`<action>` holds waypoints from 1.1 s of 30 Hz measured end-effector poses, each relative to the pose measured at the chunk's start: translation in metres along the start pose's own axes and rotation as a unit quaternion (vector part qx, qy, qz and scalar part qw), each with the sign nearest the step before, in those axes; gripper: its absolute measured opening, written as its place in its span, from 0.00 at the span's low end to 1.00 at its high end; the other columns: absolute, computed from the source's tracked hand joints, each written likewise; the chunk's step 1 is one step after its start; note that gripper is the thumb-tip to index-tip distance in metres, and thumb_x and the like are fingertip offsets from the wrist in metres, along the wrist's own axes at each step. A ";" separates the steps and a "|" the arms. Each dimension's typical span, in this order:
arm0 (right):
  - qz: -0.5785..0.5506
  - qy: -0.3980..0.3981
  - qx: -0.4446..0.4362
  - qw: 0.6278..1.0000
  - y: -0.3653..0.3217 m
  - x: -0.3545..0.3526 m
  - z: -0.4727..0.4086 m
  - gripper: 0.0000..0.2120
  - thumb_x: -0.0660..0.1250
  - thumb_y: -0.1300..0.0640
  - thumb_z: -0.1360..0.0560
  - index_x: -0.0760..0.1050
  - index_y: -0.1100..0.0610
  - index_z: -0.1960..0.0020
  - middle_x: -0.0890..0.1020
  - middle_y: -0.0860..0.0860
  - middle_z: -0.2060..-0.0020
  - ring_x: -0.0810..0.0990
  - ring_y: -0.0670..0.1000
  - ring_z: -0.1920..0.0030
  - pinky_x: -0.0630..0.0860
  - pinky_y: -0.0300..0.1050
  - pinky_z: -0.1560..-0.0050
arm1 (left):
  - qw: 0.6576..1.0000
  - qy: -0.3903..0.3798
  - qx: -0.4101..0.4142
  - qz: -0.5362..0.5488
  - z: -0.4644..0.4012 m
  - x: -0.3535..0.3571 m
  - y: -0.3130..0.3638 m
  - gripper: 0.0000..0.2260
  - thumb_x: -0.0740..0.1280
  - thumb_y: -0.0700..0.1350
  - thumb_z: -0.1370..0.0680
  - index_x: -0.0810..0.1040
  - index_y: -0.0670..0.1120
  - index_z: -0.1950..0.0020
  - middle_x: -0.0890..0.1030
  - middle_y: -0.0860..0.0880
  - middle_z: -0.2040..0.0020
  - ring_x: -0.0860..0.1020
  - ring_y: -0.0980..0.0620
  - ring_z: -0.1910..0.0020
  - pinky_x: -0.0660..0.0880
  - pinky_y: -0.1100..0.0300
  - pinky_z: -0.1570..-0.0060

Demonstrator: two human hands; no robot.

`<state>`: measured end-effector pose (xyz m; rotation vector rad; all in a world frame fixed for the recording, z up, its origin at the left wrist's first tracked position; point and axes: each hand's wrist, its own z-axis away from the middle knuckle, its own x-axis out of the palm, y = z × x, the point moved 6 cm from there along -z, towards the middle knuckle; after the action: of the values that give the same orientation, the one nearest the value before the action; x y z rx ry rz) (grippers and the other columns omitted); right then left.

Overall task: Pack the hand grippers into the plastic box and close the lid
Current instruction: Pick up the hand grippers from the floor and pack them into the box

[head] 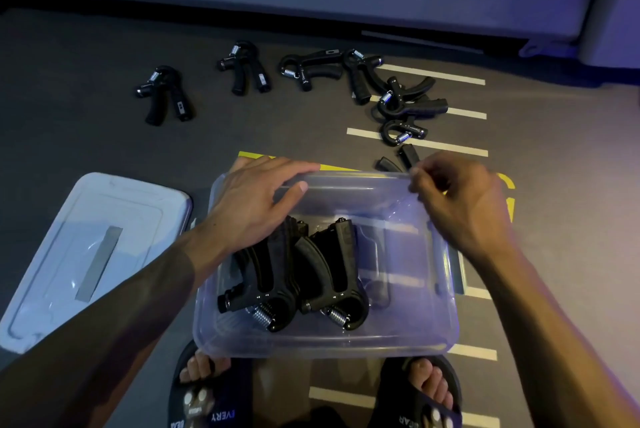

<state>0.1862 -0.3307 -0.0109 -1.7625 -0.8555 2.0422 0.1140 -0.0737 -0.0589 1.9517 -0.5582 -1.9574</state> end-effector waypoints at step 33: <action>-0.084 0.119 0.141 0.979 0.119 0.006 -0.043 0.06 0.68 0.58 0.28 0.77 0.58 0.52 0.83 0.50 0.66 0.86 0.53 0.66 0.79 0.45 0.65 | 0.999 0.025 -0.009 0.024 -0.003 -0.007 0.011 0.13 0.60 0.56 0.19 0.77 0.60 0.36 0.78 0.69 0.51 0.77 0.62 0.46 0.62 0.57 0.42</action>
<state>0.2438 -0.4087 -0.0917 -1.6713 -0.5885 1.7067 0.1171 -0.0794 -0.0472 1.9515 -0.5684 -1.8731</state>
